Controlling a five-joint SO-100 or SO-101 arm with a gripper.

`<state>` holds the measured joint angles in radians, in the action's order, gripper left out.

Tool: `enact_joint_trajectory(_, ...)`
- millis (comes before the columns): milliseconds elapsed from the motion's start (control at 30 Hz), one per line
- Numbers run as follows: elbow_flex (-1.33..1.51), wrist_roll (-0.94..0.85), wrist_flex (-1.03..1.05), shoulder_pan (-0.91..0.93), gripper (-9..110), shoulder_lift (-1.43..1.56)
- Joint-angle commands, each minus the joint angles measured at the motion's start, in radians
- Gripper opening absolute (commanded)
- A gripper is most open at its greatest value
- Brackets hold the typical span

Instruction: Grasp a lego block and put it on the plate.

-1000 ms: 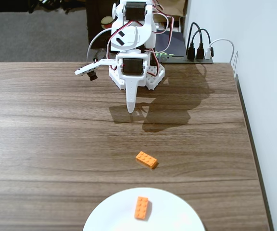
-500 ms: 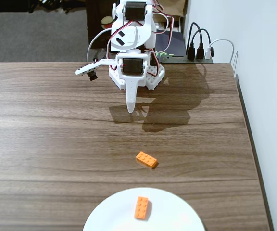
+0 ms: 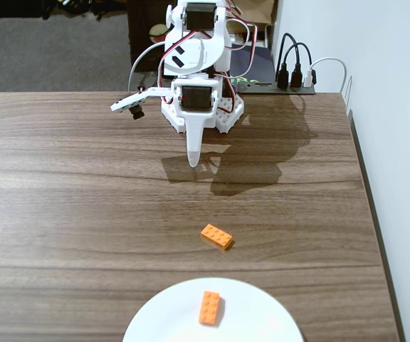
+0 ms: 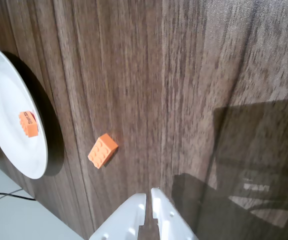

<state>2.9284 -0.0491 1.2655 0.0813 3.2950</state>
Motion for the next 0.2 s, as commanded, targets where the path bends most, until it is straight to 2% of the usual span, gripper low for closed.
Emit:
enact_joint_trajectory(0,-0.006,0.002,0.002,-0.003,1,-0.005)
enact_joint_trajectory(167,-0.006,0.002,0.002,-0.003,1,-0.005)
